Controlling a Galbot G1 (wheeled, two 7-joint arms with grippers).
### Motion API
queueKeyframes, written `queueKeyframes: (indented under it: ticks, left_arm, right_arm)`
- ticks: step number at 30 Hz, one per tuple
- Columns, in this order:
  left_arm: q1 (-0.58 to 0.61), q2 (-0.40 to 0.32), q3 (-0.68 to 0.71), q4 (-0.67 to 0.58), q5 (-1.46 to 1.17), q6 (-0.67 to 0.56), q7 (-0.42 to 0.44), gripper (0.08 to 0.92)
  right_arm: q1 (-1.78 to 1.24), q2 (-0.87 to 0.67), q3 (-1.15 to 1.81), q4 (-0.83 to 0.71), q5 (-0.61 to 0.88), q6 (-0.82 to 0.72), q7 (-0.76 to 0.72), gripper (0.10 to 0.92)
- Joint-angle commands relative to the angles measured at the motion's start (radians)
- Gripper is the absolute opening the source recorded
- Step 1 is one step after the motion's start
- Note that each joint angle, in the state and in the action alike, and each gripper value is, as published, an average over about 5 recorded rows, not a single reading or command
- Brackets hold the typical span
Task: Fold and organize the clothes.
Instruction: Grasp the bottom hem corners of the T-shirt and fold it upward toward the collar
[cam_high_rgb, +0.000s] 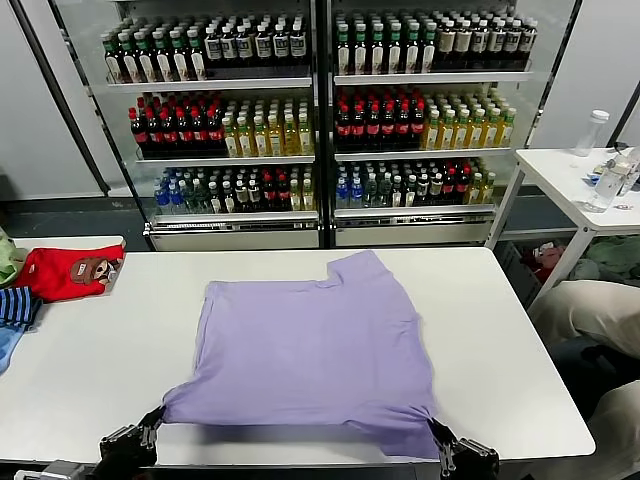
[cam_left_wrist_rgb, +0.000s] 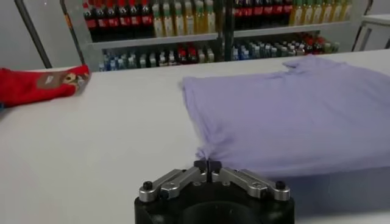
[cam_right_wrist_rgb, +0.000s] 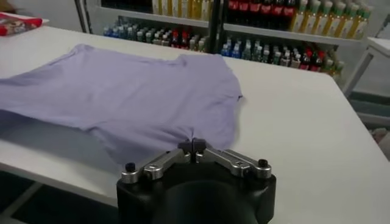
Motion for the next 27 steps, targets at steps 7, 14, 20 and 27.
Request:
queueKeyframes:
  ticks: [7, 14, 20, 27]
  left_arm:
    - [-0.449, -0.081, 0.222, 0.231, 0.184, 0.018, 0.029, 0.085]
    - [-0.533, -0.083, 0.238, 0.338, 0.181, 0.018, 0.045, 0.085]
    - [-0.581, -0.087, 0.259, 0.395, 0.181, 0.018, 0.062, 0.085]
    - [-0.63, -0.094, 0.272, 0.449, 0.189, 0.025, 0.086, 0.085]
  right_arm:
    - [0.419, 0.04, -0.156, -0.207, 0.011, -0.066, 0.031, 0.113]
    - [0.506, 0.049, -0.2, -0.278, 0.012, -0.071, 0.037, 0.113]
    - [0.58, 0.069, -0.245, -0.346, 0.009, -0.079, 0.043, 0.113]
    - [0.622, 0.083, -0.273, -0.404, -0.008, -0.088, 0.046, 0.113]
